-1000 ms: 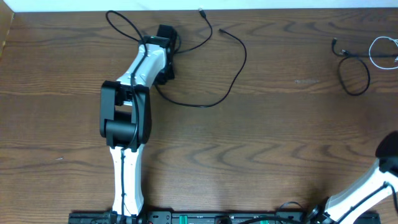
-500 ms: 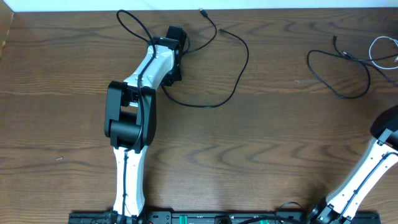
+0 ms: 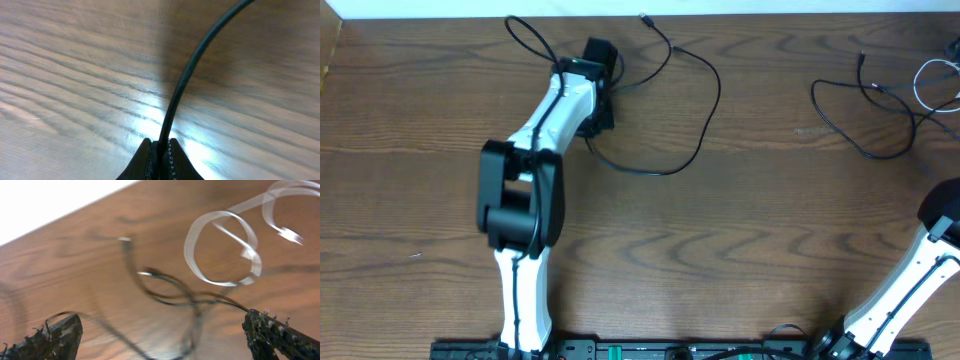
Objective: Untangle cables
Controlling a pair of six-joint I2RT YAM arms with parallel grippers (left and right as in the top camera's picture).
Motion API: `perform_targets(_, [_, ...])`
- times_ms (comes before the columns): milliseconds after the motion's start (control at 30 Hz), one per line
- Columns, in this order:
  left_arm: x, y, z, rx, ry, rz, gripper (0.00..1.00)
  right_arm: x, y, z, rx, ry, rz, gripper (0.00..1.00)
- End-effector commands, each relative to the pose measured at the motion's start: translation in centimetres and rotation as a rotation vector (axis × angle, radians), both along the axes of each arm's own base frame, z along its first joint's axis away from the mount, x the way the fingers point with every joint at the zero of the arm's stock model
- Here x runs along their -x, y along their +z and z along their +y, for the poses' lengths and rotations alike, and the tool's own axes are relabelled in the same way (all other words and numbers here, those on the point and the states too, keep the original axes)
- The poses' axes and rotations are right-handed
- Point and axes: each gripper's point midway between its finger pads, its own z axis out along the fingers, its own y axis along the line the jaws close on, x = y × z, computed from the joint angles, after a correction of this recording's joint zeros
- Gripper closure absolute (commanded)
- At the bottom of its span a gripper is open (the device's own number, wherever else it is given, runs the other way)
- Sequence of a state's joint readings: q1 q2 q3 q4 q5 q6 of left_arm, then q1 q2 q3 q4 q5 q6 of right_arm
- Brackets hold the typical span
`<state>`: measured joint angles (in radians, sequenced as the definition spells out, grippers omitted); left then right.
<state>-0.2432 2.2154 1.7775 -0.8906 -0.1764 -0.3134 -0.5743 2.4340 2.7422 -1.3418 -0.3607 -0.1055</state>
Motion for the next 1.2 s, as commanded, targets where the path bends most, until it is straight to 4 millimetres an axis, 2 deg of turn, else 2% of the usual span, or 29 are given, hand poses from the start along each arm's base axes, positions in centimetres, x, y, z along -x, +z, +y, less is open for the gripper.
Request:
perform_targets(0, [-0.8, 6.9, -1.5, 0.086, -0.053, -0.145, 0.93, -0.2, 5.9, 4.0, -0.139, 0.146, -0.194, 0.01])
perform_targets(133, [-0.8, 10.3, -1.5, 0.102, -0.068, -0.218, 0.92, -0.4, 8.1, 4.8, -0.312, 0.166, -0.297, 0.01])
perform_targets(267, [-0.6, 12.1, -1.5, 0.11, -0.072, -0.256, 0.92, 0.0, 9.1, 3.0, -0.546, -0.059, -0.282, 0.01])
perform_targets(433, [-0.5, 12.3, -1.5, 0.111, -0.072, -0.257, 0.93, 0.7, 9.1, 1.6, -0.739, -0.277, -0.228, 0.01])
perform_targets(600, [-0.5, 12.3, -1.5, 0.113, -0.072, -0.254, 0.92, 1.2, 7.4, -0.2, -0.889, -0.651, -0.119, 0.01])
perform_targets(733, [-0.3, 12.2, -1.5, 0.111, -0.073, -0.245, 0.93, 2.4, 5.7, 1.9, -1.076, -0.888, 0.058, 0.01])
perform_targets(833, [-0.2, 12.1, -1.7, 0.111, -0.078, -0.242, 0.93, 3.1, 5.0, 3.6, -1.151, -0.981, 0.161, 0.01])
perform_targets(1100, [0.0, 12.1, -2.3, 0.112, -0.091, -0.242, 0.93, 3.4, 5.2, 5.1, -1.207, -0.963, 0.215, 0.01])
perform_targets(1167, [0.0, 12.1, -2.3, 0.112, -0.091, -0.242, 0.93, 3.4, 5.9, 6.0, -1.266, -0.915, 0.235, 0.06])
